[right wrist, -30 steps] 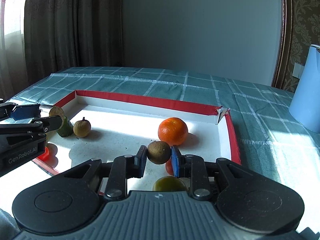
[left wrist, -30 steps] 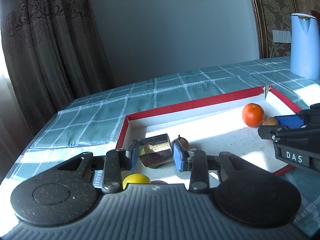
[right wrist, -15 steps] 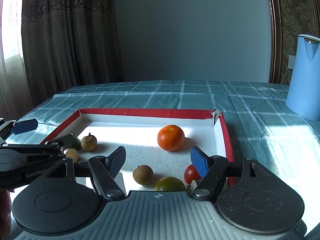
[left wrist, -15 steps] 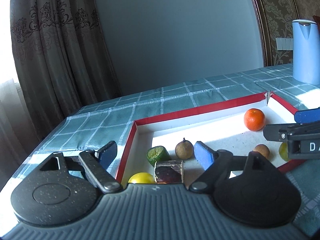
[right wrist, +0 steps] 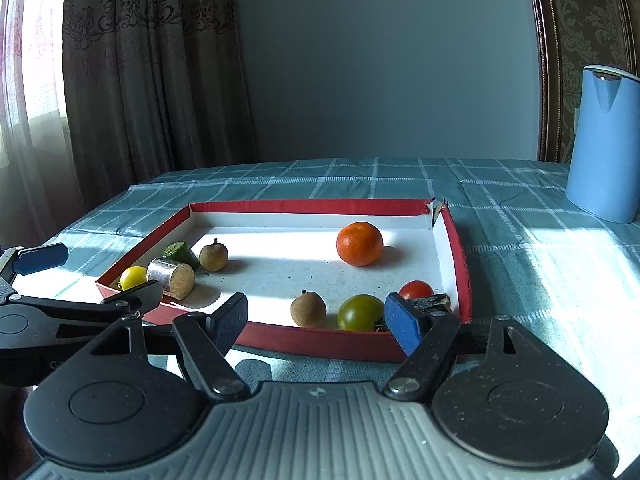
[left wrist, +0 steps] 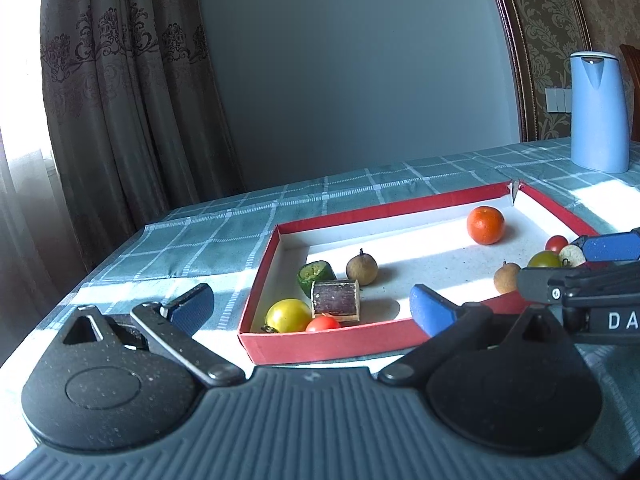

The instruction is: Organize fruits

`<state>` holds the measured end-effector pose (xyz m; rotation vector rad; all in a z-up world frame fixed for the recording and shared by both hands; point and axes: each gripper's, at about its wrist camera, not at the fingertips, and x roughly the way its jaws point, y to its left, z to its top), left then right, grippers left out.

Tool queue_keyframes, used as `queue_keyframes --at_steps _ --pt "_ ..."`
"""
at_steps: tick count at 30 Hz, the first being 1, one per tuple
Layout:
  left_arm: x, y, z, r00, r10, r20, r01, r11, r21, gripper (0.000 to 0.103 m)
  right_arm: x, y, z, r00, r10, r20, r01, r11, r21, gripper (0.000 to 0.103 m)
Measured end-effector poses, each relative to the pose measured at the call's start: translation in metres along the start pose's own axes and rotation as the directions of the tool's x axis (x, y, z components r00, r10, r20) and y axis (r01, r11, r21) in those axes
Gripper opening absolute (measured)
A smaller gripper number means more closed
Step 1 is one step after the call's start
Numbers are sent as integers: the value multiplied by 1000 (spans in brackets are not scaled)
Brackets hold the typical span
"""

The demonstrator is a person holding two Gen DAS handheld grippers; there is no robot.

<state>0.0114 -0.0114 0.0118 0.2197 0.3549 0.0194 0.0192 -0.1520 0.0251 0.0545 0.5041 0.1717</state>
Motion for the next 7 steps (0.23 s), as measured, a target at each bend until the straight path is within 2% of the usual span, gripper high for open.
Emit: queue_keyframes --at_steps 4,7 --pt "-4 1 -2 1000 12 22 -12 1000 -1 103 -10 3 -7 999 -18 36 18 1000 -21 79" --pt "-5 2 -1 999 23 30 -23 1000 -9 103 -11 4 -10 999 -16 32 16 1000 -26 81"
